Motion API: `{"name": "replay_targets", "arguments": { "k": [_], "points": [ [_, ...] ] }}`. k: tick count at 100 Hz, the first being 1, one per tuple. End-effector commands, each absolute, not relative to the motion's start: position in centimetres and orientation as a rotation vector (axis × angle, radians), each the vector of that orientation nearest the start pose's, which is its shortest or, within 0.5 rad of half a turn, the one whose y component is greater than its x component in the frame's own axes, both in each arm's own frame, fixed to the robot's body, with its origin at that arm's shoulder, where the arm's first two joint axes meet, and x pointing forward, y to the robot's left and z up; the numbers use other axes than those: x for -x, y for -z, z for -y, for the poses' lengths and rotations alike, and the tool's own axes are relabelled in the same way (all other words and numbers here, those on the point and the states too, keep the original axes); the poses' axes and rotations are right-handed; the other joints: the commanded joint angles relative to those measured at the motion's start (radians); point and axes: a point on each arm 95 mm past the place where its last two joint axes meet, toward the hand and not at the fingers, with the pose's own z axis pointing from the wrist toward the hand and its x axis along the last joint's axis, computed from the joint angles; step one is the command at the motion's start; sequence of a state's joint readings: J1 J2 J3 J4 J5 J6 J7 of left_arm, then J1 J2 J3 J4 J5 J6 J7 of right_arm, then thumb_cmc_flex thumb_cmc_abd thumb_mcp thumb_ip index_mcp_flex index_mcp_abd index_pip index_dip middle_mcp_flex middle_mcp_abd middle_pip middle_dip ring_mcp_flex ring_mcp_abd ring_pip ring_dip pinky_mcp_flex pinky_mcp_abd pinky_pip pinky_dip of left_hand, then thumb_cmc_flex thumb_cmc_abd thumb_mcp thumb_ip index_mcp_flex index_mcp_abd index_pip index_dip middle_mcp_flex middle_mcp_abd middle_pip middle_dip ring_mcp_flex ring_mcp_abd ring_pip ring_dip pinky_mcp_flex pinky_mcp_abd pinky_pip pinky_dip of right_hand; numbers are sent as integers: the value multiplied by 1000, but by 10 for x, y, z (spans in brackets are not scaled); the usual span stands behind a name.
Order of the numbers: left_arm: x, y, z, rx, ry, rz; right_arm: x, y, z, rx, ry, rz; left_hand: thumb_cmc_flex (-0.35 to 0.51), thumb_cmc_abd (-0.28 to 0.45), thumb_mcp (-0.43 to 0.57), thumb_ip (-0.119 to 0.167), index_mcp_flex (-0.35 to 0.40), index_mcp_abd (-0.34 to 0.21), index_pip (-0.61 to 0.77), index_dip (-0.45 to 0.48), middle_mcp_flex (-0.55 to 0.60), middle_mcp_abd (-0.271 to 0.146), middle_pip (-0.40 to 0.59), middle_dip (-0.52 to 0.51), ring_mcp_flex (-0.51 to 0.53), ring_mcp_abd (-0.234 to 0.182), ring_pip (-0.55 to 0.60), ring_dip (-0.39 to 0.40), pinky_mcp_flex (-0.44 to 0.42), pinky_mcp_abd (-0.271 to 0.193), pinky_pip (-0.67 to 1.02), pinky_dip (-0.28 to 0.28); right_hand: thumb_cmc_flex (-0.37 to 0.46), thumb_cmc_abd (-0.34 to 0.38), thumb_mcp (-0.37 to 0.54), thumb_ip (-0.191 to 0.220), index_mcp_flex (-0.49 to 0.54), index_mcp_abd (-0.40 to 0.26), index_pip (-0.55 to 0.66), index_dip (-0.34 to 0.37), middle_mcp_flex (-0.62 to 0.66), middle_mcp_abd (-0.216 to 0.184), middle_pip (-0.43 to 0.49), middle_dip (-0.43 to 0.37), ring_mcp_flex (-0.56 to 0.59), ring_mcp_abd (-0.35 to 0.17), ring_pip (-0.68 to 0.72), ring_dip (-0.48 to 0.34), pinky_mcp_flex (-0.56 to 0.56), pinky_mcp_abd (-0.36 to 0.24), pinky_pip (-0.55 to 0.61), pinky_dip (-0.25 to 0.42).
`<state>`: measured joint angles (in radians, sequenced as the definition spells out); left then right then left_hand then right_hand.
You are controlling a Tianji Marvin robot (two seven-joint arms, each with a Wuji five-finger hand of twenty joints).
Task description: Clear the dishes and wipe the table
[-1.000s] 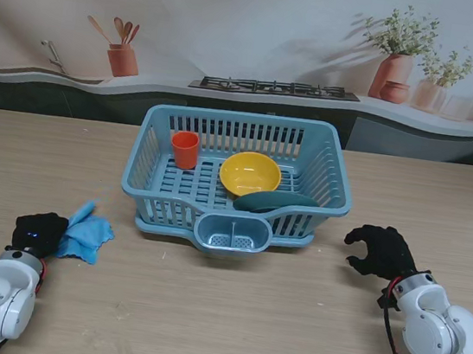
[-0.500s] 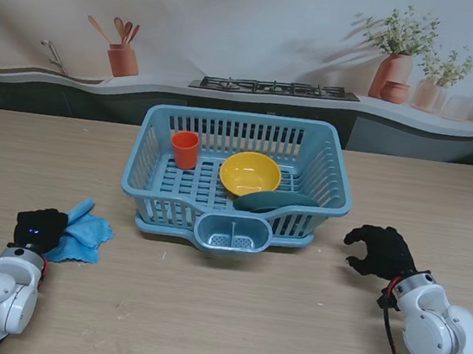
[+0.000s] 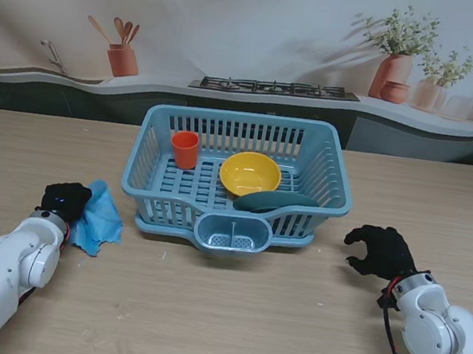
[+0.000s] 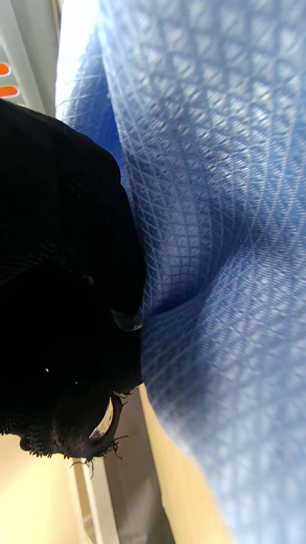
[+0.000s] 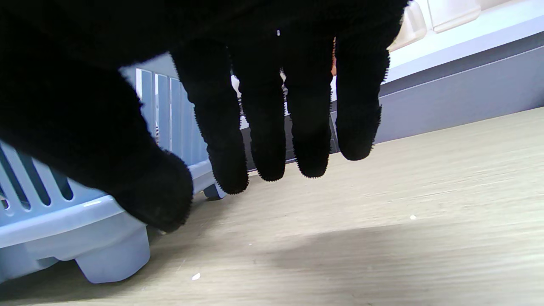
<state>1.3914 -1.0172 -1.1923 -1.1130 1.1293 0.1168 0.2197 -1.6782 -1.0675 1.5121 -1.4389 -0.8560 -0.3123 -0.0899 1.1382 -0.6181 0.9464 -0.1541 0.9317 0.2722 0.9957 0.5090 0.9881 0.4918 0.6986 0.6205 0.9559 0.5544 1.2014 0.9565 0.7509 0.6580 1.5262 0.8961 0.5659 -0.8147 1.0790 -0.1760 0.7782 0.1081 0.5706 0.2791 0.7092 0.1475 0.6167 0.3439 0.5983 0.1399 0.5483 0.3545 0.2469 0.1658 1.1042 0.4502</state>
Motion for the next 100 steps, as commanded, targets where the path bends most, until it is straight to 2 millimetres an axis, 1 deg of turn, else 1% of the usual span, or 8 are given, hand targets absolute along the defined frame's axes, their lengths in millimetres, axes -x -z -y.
{"name": "replay_targets", "arguments": {
  "k": [1, 13, 27, 37, 64, 74, 88, 100],
  "points": [
    [-436, 400, -138, 1184, 959, -1457, -382, 355, 123, -1359, -1527, -1388, 21, 25, -32, -14, 42, -19, -67, -58, 18, 24, 39, -11, 11, 69, 8, 1, 9, 40, 47, 32, 19, 16, 11, 36, 15, 3, 3, 3, 7, 3, -3, -3, -10, 9, 13, 5, -3, 15, 11, 8],
    [-434, 401, -137, 1190, 960, -1459, -383, 354, 124, -1355, -1530, -1388, 21, 25, -32, -14, 42, -18, -65, -58, 18, 26, 39, -11, 11, 67, 8, 0, 9, 40, 47, 32, 14, 21, 10, 36, 15, 3, 3, 3, 6, 2, -3, -4, -10, 8, 12, 5, -4, 14, 11, 8],
    [-420, 402, -137, 1210, 949, -1451, -382, 354, 123, -1359, -1533, -1388, 21, 25, -32, -14, 42, -16, -65, -60, 16, 28, 38, -11, 8, 73, 8, 0, 9, 40, 47, 32, 14, 19, 10, 36, 15, 2, 3, 4, 5, 2, -3, -4, -10, 8, 12, 5, -4, 15, 10, 8],
    [-403, 401, -139, 1215, 933, -1449, -382, 355, 123, -1360, -1536, -1388, 21, 26, -32, -14, 41, -15, -66, -61, 15, 28, 38, -11, 7, 74, 9, 1, 9, 40, 47, 32, 13, 20, 10, 35, 14, 2, 3, 3, 6, 2, -3, -4, -10, 8, 12, 5, -4, 13, 10, 8],
    [-352, 399, -146, 1213, 920, -1443, -380, 356, 122, -1370, -1543, -1389, 22, 26, -33, -15, 45, -22, -66, -59, 13, 25, 35, -12, -4, 77, 7, 2, -7, 40, 37, 30, 12, 21, 9, 35, 14, 2, 3, 3, 6, 3, -4, -4, -11, 8, 12, 5, -4, 12, 9, 9],
    [-337, 396, -149, 1198, 925, -1453, -380, 357, 122, -1374, -1542, -1391, 23, 25, -34, -15, 47, -29, -67, -55, 14, 19, 33, -12, -8, 77, 5, 3, -17, 40, 29, 29, 13, 21, 9, 35, 14, 2, 3, 4, 5, 3, -4, -4, -11, 8, 12, 5, -5, 12, 10, 9],
    [-327, 393, -153, 1170, 933, -1465, -380, 356, 121, -1374, -1547, -1392, 23, 23, -35, -15, 51, -33, -70, -51, 14, 15, 29, -12, -12, 76, 2, 4, -20, 40, 25, 30, 7, 25, 7, 35, 14, 3, 3, 3, 5, 4, -4, -3, -12, 8, 12, 5, -5, 7, 9, 10],
    [-329, 393, -156, 1155, 945, -1465, -380, 355, 122, -1367, -1549, -1393, 24, 22, -36, -14, 53, -38, -73, -48, 16, 10, 25, -12, -13, 75, 0, 4, -24, 40, 21, 30, 7, 24, 8, 35, 14, 4, 3, 4, 5, 4, -4, -3, -11, 9, 12, 5, -5, 15, 9, 10]
  ]
}}
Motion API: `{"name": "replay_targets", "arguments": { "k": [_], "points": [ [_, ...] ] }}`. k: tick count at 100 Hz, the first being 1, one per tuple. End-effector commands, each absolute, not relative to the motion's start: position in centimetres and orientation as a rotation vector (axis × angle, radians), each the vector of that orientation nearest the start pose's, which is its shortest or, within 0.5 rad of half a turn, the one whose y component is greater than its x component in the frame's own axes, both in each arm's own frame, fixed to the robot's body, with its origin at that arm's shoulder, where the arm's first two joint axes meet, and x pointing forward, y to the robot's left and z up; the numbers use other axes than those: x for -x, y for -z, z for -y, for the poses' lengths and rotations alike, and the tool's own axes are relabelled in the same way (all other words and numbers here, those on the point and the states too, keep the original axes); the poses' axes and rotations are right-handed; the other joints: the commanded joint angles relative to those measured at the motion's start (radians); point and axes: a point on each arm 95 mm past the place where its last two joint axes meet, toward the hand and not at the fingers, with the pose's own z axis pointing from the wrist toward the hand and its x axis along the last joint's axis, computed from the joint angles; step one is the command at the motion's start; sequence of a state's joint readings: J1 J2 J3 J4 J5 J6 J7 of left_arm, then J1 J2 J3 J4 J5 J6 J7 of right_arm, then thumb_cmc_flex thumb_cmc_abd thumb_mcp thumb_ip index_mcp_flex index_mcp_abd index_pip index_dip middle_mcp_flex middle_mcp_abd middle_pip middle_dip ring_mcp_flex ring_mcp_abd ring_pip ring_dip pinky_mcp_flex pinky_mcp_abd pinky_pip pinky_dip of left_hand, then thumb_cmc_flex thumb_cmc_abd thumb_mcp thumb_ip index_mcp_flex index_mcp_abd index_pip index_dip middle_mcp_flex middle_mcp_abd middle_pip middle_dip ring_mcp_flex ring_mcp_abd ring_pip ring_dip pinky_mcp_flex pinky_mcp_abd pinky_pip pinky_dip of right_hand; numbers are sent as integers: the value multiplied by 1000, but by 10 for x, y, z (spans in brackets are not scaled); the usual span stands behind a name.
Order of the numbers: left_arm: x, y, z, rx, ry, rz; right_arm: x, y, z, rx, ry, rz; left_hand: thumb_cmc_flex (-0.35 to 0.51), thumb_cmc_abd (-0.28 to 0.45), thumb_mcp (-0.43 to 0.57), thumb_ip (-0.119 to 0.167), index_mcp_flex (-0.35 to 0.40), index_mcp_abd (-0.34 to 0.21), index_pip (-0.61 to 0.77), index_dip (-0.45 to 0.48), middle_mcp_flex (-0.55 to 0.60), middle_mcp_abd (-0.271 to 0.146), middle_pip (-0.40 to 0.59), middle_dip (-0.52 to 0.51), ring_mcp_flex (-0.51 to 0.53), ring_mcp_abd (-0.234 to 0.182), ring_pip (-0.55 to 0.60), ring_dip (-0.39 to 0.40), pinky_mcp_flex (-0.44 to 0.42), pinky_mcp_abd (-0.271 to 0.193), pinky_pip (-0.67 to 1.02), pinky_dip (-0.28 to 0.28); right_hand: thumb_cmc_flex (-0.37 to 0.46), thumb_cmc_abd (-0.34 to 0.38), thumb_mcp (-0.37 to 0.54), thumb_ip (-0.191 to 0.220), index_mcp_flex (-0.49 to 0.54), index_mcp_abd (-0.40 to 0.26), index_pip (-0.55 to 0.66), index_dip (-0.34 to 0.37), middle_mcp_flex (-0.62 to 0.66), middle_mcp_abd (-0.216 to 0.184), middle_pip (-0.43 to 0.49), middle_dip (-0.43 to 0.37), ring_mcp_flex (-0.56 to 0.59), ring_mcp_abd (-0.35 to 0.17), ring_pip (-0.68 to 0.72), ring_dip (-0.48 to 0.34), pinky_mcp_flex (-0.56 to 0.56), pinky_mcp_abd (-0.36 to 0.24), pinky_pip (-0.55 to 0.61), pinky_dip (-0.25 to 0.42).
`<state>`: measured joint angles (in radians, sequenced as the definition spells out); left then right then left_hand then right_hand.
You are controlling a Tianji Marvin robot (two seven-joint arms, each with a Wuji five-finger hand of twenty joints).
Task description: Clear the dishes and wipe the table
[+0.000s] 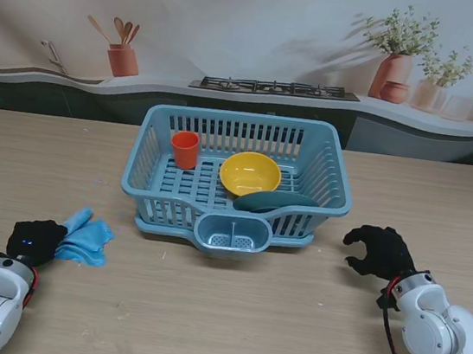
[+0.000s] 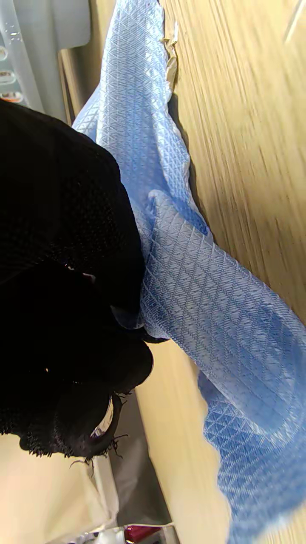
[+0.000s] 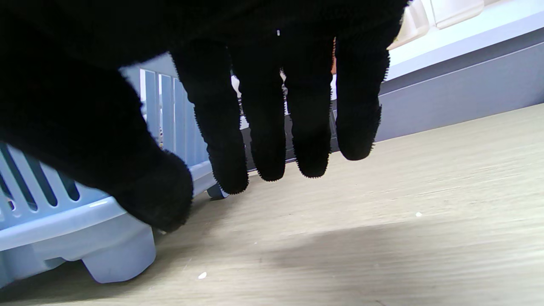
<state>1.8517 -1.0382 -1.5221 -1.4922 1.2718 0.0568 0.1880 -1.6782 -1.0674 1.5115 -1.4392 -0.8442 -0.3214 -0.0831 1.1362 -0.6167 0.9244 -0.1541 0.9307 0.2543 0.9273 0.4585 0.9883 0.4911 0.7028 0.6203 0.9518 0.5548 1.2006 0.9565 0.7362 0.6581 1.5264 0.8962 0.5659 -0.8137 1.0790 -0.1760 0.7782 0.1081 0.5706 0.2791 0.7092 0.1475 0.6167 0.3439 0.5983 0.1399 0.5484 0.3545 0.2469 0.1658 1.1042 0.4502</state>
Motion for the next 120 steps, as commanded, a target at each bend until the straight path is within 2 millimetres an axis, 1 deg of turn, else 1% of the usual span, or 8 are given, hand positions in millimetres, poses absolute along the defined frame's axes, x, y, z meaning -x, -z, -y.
{"name": "replay_targets", "arguments": {
  "k": [1, 16, 49, 57, 66, 76, 87, 120],
  "points": [
    [-330, 393, -156, 1155, 947, -1464, -380, 355, 122, -1367, -1549, -1393, 26, 21, -14, -14, 54, -20, -5, 3, 17, 11, 20, -12, -9, 74, 1, 4, -10, 40, 21, 30, 7, 23, 8, 35, 14, 2, 3, 4, 5, 4, -4, -3, -11, 10, 12, 5, -5, 15, 9, 10],
    [-348, 397, -160, 1164, 953, -1465, -381, 355, 122, -1365, -1549, -1390, 25, 19, -15, -14, 58, -22, -6, 6, 20, 7, 19, -10, -9, 74, 0, 5, -10, 40, 20, 32, 7, 22, 8, 35, 14, 2, 3, 4, 6, 3, -4, -3, -11, 8, 12, 5, -5, 13, 10, 11],
    [-407, 398, -165, 1126, 1014, -1455, -383, 351, 124, -1350, -1554, -1381, 21, 13, -12, -11, 68, -23, -8, 7, 32, 6, 18, -10, 4, 71, -6, 2, -8, 40, 20, 35, 4, 23, 6, 34, 12, 1, 2, 4, 5, 2, -5, -4, -12, 8, 11, 5, -5, 12, 9, 11],
    [-417, 398, -165, 1110, 1035, -1454, -383, 349, 125, -1347, -1561, -1376, 20, 12, -12, -11, 68, -27, -7, 7, 33, 4, 19, -9, 5, 68, -7, 1, -6, 40, 21, 36, 6, 22, 7, 34, 12, 1, 2, 3, 4, 3, -5, -4, -12, 8, 11, 4, -6, 13, 8, 10],
    [-422, 398, -163, 1105, 1037, -1463, -383, 348, 125, -1346, -1571, -1369, 21, 12, -12, -11, 68, -28, -6, 7, 33, 2, 19, -9, 7, 67, -6, 0, -5, 40, 21, 36, 4, 23, 6, 34, 11, 2, 2, 3, 4, 2, -5, -4, -13, 8, 10, 4, -6, 13, 8, 10],
    [-422, 399, -164, 1105, 1034, -1467, -383, 348, 126, -1347, -1578, -1364, 21, 12, -12, -11, 67, -28, -5, 7, 33, 2, 19, -9, 7, 67, -6, 0, -5, 40, 21, 37, 4, 24, 6, 34, 11, 1, 2, 3, 2, 3, -6, -4, -13, 9, 10, 4, -7, 12, 8, 10],
    [-416, 400, -164, 1117, 1033, -1461, -382, 347, 126, -1349, -1587, -1361, 20, 13, -12, -11, 67, -25, -4, 7, 33, 5, 19, -9, 6, 68, -7, 0, -5, 40, 21, 37, 3, 24, 5, 34, 9, 1, 1, 3, 2, 2, -7, -4, -13, 7, 9, 3, -8, 14, 7, 10],
    [-371, 402, -158, 1184, 971, -1473, -369, 341, 124, -1390, -1666, -1317, 22, 16, -12, -12, 62, -20, -8, 5, 26, 9, 16, -8, -3, 72, -7, 2, -9, 40, 19, 37, -3, 31, 2, 33, 0, 6, -1, 3, -8, 5, -3, -3, -18, 11, 12, 5, 1, 23, 15, 14]
  ]
}}
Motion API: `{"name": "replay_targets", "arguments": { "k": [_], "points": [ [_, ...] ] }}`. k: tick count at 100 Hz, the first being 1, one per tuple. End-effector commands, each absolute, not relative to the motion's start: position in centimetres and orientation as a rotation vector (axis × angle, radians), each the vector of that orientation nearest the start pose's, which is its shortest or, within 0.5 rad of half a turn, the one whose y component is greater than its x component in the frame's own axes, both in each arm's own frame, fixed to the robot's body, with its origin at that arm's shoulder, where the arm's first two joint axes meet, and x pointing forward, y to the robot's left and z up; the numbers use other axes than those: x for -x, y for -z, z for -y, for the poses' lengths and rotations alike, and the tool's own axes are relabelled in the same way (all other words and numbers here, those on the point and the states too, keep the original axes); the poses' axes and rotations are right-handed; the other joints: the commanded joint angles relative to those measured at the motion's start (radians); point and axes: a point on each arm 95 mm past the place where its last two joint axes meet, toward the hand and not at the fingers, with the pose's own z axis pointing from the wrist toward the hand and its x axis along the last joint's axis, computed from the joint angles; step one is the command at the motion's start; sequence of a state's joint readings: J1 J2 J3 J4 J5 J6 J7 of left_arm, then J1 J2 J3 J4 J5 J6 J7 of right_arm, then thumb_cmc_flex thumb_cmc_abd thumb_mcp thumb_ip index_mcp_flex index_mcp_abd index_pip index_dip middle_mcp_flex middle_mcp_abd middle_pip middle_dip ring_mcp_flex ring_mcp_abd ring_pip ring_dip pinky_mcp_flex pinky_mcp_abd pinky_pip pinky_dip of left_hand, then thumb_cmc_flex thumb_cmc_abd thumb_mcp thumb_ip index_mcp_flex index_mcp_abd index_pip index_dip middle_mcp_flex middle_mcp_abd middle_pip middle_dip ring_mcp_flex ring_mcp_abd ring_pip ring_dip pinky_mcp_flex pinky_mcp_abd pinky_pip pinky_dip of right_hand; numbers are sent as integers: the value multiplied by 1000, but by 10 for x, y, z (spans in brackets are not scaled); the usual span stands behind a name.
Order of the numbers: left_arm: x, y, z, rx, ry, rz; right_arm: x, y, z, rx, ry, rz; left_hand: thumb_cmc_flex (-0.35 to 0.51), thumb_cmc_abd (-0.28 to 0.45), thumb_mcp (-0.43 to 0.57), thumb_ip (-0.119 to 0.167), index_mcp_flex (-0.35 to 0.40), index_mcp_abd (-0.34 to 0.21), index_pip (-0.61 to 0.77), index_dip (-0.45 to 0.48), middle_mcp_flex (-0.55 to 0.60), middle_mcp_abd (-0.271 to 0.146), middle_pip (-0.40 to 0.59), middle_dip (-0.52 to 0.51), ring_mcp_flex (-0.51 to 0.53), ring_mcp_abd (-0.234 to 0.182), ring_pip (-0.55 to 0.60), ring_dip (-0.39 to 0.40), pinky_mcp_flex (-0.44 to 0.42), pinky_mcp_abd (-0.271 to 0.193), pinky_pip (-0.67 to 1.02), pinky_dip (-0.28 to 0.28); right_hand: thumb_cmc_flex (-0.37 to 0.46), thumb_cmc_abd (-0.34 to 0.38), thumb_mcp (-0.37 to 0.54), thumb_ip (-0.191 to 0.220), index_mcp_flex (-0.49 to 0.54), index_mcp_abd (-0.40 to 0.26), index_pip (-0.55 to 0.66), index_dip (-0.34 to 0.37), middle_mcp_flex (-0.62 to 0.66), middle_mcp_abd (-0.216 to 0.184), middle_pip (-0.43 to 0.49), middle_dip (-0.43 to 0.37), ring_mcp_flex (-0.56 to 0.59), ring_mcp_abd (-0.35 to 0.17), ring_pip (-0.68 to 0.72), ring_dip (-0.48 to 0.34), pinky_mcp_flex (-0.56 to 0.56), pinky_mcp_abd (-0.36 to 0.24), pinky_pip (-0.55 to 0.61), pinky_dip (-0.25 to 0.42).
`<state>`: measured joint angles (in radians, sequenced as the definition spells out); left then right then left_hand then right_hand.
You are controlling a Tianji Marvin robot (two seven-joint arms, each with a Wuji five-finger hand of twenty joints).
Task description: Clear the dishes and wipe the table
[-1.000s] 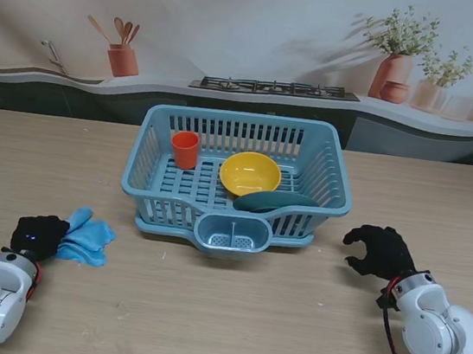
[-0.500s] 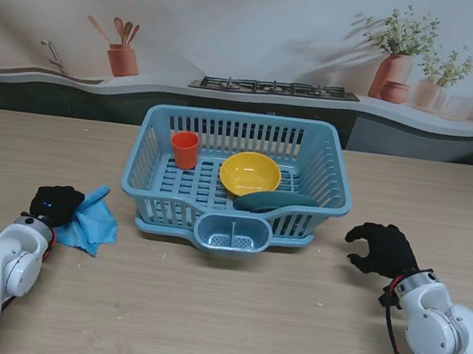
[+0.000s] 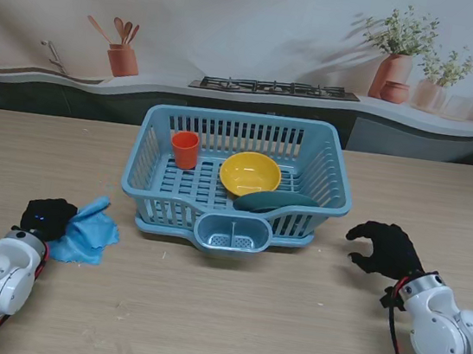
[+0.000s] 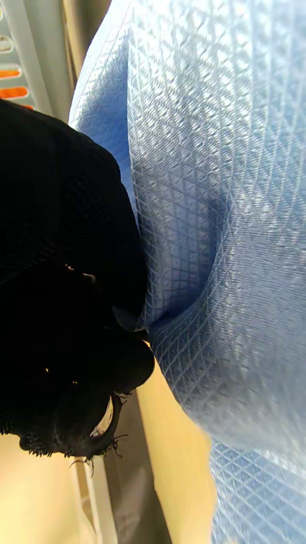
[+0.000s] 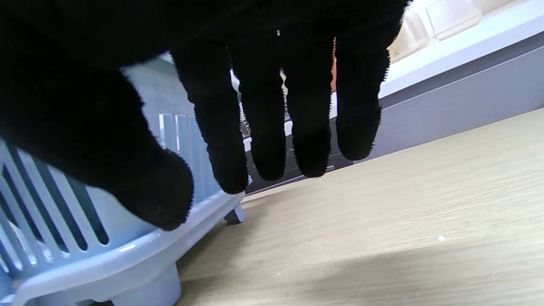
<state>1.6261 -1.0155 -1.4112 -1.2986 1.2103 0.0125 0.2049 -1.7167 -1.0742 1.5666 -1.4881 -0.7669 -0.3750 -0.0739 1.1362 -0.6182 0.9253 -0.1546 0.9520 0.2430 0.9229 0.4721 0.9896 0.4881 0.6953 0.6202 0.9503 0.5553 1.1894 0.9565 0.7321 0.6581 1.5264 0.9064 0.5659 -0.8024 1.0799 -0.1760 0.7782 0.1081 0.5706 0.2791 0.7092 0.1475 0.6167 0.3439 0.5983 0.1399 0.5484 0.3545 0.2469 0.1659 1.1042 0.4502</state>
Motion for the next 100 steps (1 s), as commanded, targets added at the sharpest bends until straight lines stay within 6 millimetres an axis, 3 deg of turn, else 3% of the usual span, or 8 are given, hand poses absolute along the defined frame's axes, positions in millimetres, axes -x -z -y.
{"name": "replay_targets", "arguments": {
  "k": [1, 35, 55, 72, 100],
  "points": [
    [-370, 402, -158, 1186, 969, -1473, -368, 341, 123, -1392, -1668, -1316, 22, 18, -13, -12, 40, -8, -4, -9, 25, 12, 23, -8, -2, 72, 4, 2, -5, 40, 19, 27, -4, 20, 1, 33, 0, 6, -1, 3, -8, 5, -3, -3, -19, 11, 12, 5, 1, 24, 15, 15],
    [-315, 398, -148, 1246, 884, -1475, -363, 340, 121, -1408, -1691, -1320, 23, 23, -13, -13, 35, 4, -15, -12, 16, 24, 20, -8, -10, 81, 3, 4, -12, 40, 12, 28, -26, 30, -11, 30, 0, 3, 3, 5, -6, 5, -1, -2, -16, 11, 16, 7, 1, 39, 21, 20],
    [-300, 395, -145, 1250, 859, -1485, -362, 340, 121, -1406, -1684, -1328, 24, 24, -13, -13, 34, 6, -19, -12, 13, 25, 19, -7, -12, 82, 2, 3, -12, 40, 11, 30, -24, 29, -9, 31, 0, 2, 4, 5, -5, 5, 0, -2, -16, 11, 16, 7, 1, 38, 20, 20],
    [-307, 398, -148, 1226, 886, -1470, -362, 340, 121, -1406, -1680, -1330, 25, 24, -14, -14, 33, 6, -23, -12, 10, 24, 18, -6, -17, 80, -1, 2, -15, 40, 8, 31, -22, 27, -9, 31, 1, 3, 5, 5, -4, 5, -1, -2, -15, 11, 17, 7, 1, 37, 21, 21],
    [-351, 399, -156, 1206, 932, -1428, -364, 339, 121, -1396, -1673, -1335, 25, 22, -15, -13, 35, 3, -28, -16, 11, 24, 16, -4, -19, 82, -5, -2, -22, 40, 2, 33, -22, 30, -8, 31, 1, 1, 5, 5, -4, 6, -1, -2, -15, 11, 17, 7, 1, 36, 20, 21]
  ]
}}
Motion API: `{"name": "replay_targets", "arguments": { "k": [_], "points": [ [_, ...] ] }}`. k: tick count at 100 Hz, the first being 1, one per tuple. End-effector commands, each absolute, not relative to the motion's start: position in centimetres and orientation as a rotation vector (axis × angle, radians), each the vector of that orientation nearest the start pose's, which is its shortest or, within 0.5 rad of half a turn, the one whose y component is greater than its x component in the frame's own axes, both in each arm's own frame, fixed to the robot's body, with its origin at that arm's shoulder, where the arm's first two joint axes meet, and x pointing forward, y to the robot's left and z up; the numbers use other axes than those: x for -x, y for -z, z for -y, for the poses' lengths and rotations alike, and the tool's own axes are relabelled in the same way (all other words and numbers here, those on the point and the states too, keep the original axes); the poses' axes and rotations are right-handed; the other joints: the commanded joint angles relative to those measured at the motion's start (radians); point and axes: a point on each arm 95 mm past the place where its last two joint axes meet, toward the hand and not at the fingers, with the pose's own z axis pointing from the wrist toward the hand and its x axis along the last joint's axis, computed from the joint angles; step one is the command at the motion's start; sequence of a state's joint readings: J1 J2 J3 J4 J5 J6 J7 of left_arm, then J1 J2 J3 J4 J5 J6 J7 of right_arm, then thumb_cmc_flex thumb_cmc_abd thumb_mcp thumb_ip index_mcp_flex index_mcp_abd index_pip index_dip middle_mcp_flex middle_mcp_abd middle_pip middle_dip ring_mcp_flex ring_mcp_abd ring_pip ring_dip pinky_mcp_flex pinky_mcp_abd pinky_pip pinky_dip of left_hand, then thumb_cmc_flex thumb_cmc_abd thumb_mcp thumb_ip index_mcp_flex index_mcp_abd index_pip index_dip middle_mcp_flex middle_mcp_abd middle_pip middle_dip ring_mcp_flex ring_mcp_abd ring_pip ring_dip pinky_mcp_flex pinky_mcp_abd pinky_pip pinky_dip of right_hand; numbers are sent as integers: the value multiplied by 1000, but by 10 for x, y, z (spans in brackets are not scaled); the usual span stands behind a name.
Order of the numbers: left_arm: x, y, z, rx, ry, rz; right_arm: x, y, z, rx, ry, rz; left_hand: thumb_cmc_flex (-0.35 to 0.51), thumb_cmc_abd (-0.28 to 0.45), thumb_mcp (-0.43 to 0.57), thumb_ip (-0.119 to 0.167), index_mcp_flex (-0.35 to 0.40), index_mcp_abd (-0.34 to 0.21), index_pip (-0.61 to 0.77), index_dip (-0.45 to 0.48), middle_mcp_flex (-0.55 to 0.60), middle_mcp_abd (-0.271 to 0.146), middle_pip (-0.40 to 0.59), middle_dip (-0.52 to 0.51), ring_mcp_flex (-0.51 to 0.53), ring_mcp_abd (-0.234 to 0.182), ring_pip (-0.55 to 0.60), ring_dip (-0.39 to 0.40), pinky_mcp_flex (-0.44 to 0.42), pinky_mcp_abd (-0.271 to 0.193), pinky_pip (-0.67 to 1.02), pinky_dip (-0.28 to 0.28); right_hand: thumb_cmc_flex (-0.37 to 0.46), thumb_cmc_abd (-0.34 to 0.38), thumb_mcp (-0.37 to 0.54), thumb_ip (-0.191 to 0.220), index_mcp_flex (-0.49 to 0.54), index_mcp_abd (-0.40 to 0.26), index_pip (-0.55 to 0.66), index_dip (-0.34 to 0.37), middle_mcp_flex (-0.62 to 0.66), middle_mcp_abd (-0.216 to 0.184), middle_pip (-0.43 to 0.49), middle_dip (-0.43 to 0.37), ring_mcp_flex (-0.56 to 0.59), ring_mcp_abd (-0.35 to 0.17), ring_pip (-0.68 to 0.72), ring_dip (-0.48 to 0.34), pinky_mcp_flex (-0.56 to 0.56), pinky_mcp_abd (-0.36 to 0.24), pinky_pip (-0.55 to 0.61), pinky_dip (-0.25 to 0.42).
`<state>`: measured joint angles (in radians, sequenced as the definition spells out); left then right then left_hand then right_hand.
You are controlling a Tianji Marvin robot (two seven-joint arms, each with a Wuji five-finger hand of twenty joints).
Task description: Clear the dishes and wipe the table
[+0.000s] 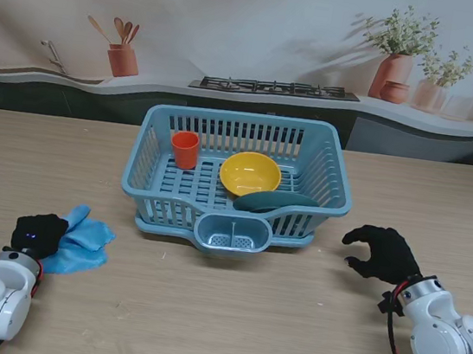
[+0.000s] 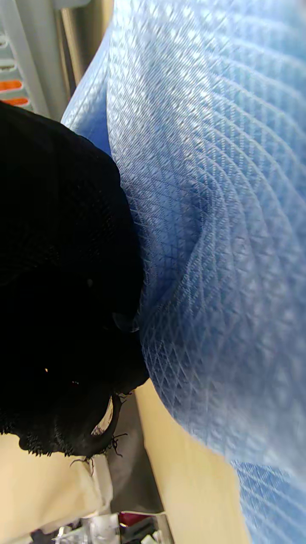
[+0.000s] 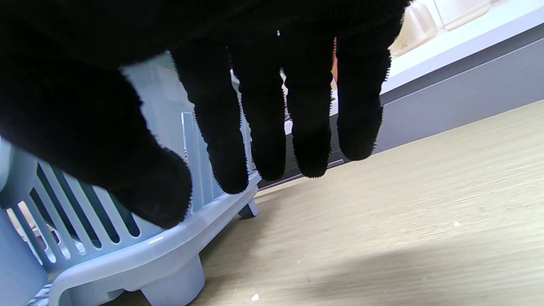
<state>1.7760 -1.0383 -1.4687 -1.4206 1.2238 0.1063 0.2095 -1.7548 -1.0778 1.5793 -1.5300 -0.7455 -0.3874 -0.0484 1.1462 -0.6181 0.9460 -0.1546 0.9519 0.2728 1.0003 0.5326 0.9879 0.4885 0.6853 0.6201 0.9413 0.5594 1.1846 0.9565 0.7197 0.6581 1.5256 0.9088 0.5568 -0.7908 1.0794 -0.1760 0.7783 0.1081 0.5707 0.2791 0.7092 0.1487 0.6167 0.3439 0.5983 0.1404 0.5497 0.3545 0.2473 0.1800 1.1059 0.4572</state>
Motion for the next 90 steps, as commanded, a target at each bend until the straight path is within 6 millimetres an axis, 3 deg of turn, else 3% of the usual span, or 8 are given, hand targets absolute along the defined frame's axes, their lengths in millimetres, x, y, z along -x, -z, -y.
{"name": "replay_targets", "arguments": {
  "k": [1, 29, 59, 72, 90],
  "points": [
    [-353, 399, -156, 1204, 934, -1428, -364, 339, 121, -1395, -1672, -1335, 14, 21, -35, -13, 36, -26, -105, -77, 13, 22, 26, -4, -10, 78, 0, -3, -9, 40, 3, 30, -13, 17, -8, 31, 1, 1, 5, 5, -4, 4, -1, -2, -15, 12, 15, 7, 2, 22, 19, 14],
    [-405, 395, -157, 1169, 985, -1423, -365, 339, 120, -1394, -1660, -1341, 13, 18, -35, -12, 38, -30, -101, -78, 16, 19, 28, -3, -2, 72, 3, -7, -4, 40, 6, 32, -11, 18, -8, 31, 2, 2, 5, 5, -4, 3, -2, -2, -16, 12, 15, 7, 1, 23, 18, 14],
    [-447, 391, -154, 1136, 1016, -1437, -367, 338, 119, -1390, -1655, -1340, 15, 19, -36, -13, 29, -28, -102, -84, 11, 16, 26, -2, -7, 63, 0, -12, -5, 40, 7, 30, -11, 17, -7, 32, 2, 2, 4, 4, -4, 4, -2, -2, -15, 11, 15, 7, 1, 21, 18, 14],
    [-453, 391, -153, 1113, 1028, -1416, -368, 338, 119, -1390, -1659, -1340, 22, 30, -40, -16, 14, -14, -130, -116, -23, 9, 7, 3, -59, 56, -42, -36, -77, 40, -43, 15, -11, 18, -7, 32, 3, 2, 4, 4, -3, 3, -2, -2, -14, 12, 15, 7, 1, 20, 18, 14],
    [-451, 387, -151, 1090, 1092, -1370, -367, 338, 120, -1386, -1668, -1337, 18, 42, -34, -16, -8, -13, -207, -201, -95, -23, -121, 2, -196, 66, -181, -129, -262, 40, -181, -8, -11, 17, -8, 31, 4, 0, 4, 4, -2, 4, -3, -2, -14, 13, 14, 7, 2, 18, 18, 14]
  ]
}}
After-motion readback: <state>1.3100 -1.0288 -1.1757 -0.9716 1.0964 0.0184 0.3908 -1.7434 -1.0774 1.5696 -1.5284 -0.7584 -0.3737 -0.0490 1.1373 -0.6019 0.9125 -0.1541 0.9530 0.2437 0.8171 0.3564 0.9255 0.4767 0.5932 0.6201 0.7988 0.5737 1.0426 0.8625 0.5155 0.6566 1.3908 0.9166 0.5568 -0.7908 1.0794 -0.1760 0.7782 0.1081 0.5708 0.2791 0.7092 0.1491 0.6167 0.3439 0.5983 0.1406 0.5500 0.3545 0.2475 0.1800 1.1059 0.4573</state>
